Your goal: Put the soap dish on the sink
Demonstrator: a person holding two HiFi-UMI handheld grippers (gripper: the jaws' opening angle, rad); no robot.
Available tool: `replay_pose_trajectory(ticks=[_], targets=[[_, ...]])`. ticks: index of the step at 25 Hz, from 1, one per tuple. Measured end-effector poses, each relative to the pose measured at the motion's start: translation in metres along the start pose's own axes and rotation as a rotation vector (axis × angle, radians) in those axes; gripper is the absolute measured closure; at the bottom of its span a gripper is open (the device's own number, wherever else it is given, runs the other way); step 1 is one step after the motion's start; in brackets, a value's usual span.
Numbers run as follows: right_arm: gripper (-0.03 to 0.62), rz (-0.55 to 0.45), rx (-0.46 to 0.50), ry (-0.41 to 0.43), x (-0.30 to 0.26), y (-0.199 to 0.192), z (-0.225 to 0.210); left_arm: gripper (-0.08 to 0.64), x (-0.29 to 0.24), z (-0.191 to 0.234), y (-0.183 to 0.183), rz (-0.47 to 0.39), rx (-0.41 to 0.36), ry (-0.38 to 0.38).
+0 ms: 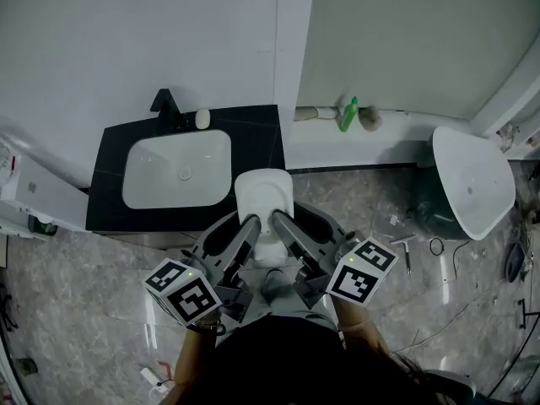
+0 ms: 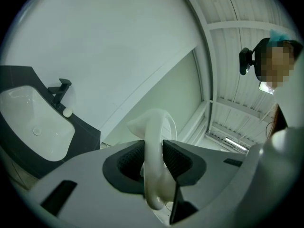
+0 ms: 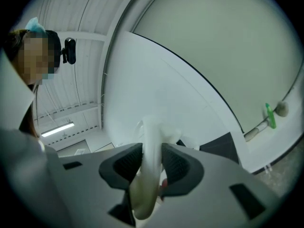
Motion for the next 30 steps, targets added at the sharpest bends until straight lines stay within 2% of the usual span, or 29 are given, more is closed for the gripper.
replay_pose_trajectory(ticks=[9, 19, 24, 30], targets=[[0.459, -0.005, 0.004, -0.038, -0.069, 0.007, -0.037, 0.436, -0.048, 0.055, 0.037, 0.017, -0.003, 0.004], [0.459, -0.021, 0.001, -0.132, -0.148, -0.01, -0.072, 0.434, -0.087, 0.137, 0.073, 0.075, 0.052, -0.007], [0.459, -0.022, 0.013, -0.162, -0.191, 0.01, -0.133, 0.436, -0.157, 0.18, 0.081, 0.093, 0.086, -0.01], [0.459, -0.022, 0.02, -0.123, -0.198, 0.021, -0.134, 0.436, -0.163, 0.178, 0.091, 0.072, 0.062, -0.044]])
Point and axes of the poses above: the fingertips, and each gripper's own axes: x backward along the fingers, z to its left, y out of its top, the point moved 8 cm from there along x, backward along the fingers, and after that the axes turned 11 degrees about -z, right-handed, at the moved point
